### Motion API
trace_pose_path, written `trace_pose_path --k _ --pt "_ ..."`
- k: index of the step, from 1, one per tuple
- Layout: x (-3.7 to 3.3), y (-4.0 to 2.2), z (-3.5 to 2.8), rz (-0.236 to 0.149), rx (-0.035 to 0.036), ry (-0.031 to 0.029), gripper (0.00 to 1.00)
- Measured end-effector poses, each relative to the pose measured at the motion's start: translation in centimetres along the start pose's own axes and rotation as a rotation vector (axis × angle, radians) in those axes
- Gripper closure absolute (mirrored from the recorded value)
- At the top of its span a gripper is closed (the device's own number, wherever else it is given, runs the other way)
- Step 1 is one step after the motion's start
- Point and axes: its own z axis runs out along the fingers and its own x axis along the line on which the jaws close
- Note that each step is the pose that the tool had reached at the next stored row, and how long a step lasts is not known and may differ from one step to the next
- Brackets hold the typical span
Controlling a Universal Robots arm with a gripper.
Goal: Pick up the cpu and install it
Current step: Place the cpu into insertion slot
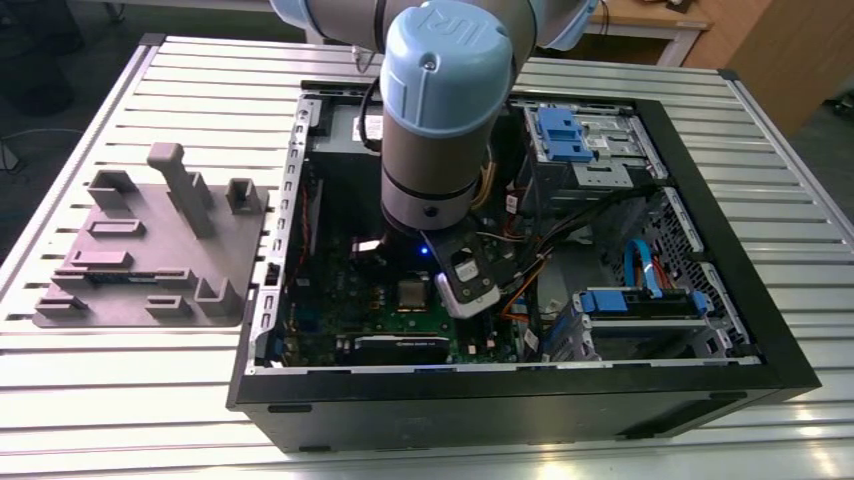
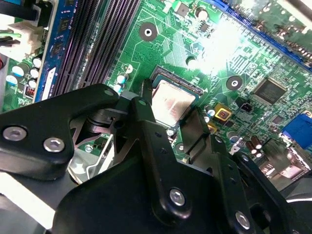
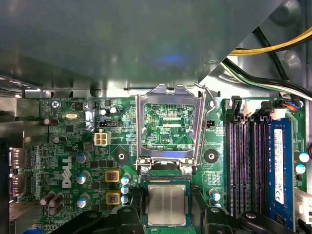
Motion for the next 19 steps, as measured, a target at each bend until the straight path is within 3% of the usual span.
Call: trace_pose_path --k 9,10,19 --pt "0.0 0.0 0.03 0.0 -0.0005 -0.0002 0.51" --pt "0.0 0.0 0.03 0.0 -0.0004 -0.0002 0.45" --pt "0.0 0.0 0.02 0.0 -0.0001 -0.0001 0.47"
